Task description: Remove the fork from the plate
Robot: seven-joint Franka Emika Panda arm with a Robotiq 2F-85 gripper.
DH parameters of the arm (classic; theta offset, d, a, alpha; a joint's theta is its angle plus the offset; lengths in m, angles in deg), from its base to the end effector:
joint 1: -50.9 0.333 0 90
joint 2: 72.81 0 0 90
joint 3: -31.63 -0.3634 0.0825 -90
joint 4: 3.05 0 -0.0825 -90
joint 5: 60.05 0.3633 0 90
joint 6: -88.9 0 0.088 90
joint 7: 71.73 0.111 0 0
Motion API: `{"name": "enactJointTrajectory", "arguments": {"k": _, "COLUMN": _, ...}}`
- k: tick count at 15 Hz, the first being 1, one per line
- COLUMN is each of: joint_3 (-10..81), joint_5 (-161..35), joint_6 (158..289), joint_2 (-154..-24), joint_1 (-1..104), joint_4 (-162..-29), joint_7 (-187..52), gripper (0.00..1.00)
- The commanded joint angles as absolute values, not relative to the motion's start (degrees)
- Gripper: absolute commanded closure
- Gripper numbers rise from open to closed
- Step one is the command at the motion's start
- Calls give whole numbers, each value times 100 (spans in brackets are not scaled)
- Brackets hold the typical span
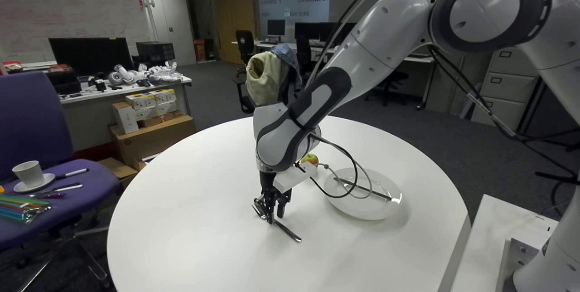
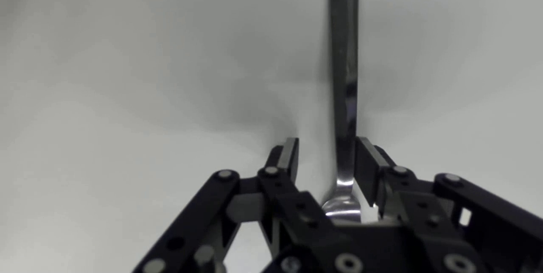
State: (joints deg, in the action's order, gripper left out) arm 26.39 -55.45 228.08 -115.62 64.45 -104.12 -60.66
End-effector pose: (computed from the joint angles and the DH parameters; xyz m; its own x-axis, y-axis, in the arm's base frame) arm 0.6337 0.2089 0.1826 0.9931 0.0545 -0.1043 0.0450 -0.9948 -0.0908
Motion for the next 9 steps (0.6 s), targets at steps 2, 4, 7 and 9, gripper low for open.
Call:
{"name": "enactJointTrajectory", "arguments": {"k": 2, "joint_3": 3197, "joint_5": -6379, "joint_6": 22478, "joint_2": -11035, "joint_1": 7026, "joint_4": -10707, "joint_7": -5328, "gripper": 19}}
{"name": "enactJointTrajectory", "arguments": {"k": 4, "joint_3": 3275, "joint_5": -6655, "joint_6": 22494, "joint_2": -10728, "joint_1": 7164, "joint_4": -10910, "joint_7": -5188, "gripper": 7}}
{"name": "enactJointTrajectory", "arguments": {"k": 7, "joint_3": 3266, "joint_5": -6934, "joint_6": 22619, "joint_2": -10073, "joint_1": 7241, "joint_4": -11327, "joint_7": -5104, "gripper": 0}}
{"name": "enactJointTrajectory", "arguments": {"k": 9, "joint_3": 3070, "joint_5": -6802, "joint_6": 22477, "joint_2": -9559, "joint_1": 7106, "joint_4": -11623, "joint_7": -5254, "gripper": 0}}
